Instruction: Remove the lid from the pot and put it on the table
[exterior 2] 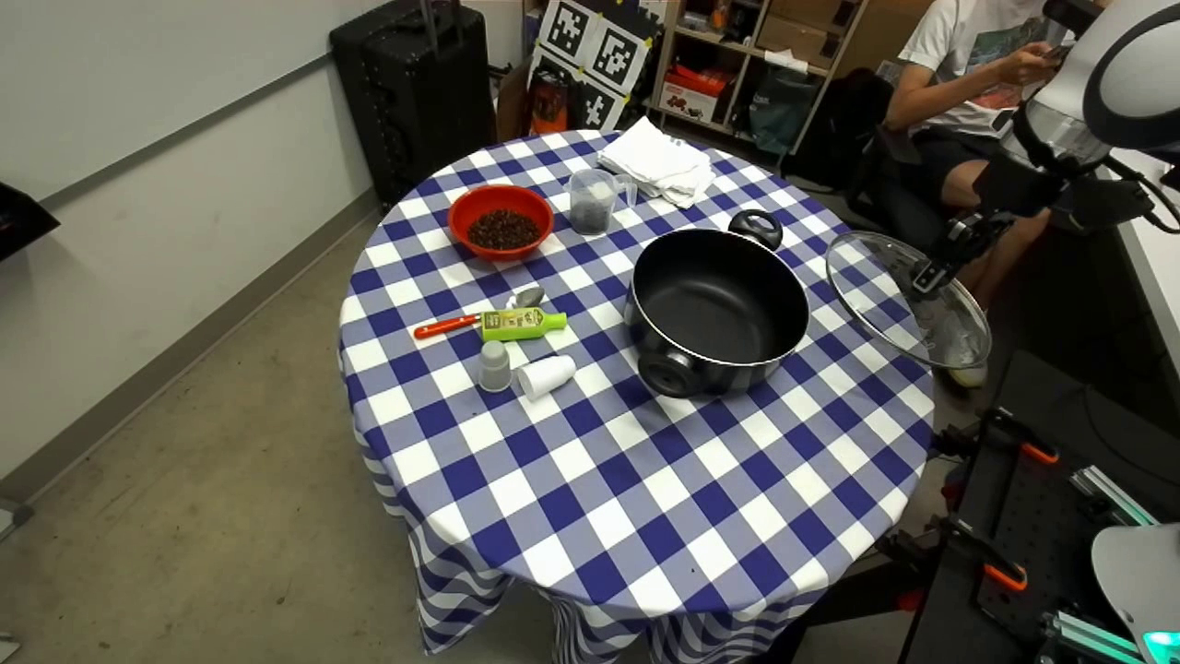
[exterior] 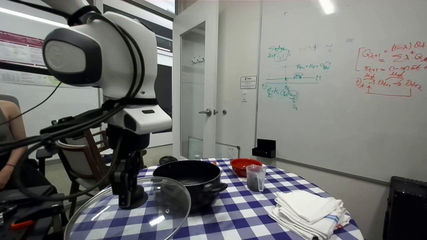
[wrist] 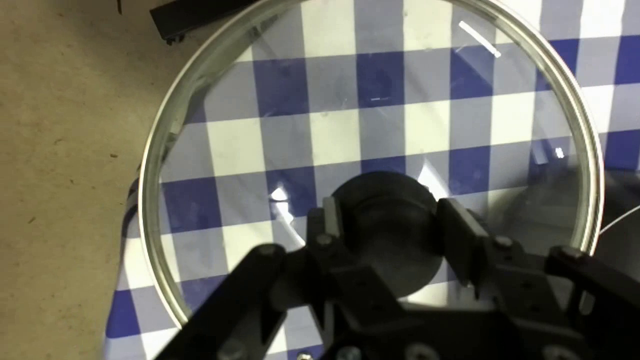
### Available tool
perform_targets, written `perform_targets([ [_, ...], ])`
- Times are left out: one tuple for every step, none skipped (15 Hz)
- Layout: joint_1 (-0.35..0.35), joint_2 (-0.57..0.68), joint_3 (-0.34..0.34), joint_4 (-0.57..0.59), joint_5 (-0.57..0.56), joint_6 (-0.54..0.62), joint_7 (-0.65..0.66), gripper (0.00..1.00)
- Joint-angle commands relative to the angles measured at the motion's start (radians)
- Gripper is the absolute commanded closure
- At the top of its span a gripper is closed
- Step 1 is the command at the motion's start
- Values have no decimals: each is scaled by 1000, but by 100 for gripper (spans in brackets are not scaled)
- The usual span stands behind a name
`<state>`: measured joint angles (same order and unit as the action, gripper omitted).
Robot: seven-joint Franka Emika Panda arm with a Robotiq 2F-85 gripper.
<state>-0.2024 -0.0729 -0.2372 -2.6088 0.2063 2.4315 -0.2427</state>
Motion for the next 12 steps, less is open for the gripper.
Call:
perform_targets([
  [-16, 107, -19, 69, 46, 60, -52, 75],
  [-21, 142, -19, 94, 61, 70, -67, 75],
  [-27, 175, -13, 119, 79, 80, -77, 75],
  [-34, 211, -5, 147, 101, 89, -85, 75],
  [-41, 244, 4, 175, 114, 96, -84, 75],
  [-46, 282, 13, 207, 117, 99, -79, 75],
  [-53, 316, 22, 237, 114, 98, -70, 75],
  [-59, 352, 31, 268, 106, 97, -64, 75],
  [-66, 384, 41, 296, 100, 93, -61, 75],
  [-75, 412, 52, 319, 99, 90, -60, 75],
  [-82, 437, 63, 340, 94, 89, -57, 75],
  [-88, 457, 75, 356, 91, 88, -54, 75],
])
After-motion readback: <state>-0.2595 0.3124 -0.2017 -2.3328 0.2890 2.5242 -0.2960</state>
